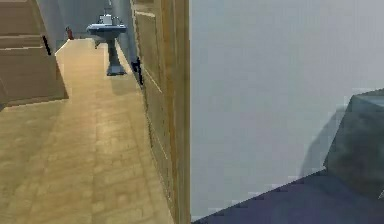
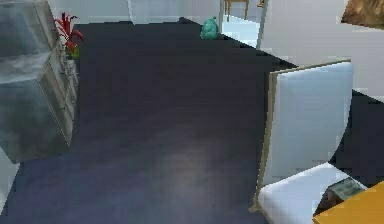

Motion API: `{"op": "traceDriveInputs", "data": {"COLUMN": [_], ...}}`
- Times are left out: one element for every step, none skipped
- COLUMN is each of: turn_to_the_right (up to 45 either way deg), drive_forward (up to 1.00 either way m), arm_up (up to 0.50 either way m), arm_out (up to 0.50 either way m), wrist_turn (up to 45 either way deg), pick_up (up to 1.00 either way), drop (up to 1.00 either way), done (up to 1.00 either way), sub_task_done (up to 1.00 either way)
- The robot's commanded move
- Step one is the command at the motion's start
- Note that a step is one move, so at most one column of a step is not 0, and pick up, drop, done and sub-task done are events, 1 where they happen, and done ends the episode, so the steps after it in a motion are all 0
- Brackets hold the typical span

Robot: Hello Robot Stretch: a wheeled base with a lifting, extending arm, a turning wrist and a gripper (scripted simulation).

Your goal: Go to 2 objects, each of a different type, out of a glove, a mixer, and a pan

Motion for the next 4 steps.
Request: {"op": "traceDriveInputs", "data": {"turn_to_the_right": [0.0,45.0,39.0,0.0], "drive_forward": [0.2,0.0,0.0,0.55], "arm_up": [0.0,0.0,0.0,0.0], "arm_out": [0.0,0.0,0.0,0.0], "wrist_turn": [0.0,0.0,0.0,0.0], "pick_up": [0.0,0.0,0.0,0.0], "drop": [0.0,0.0,0.0,0.0], "done": [0.0,0.0,0.0,0.0], "sub_task_done": [0.0,0.0,0.0,0.0]}}
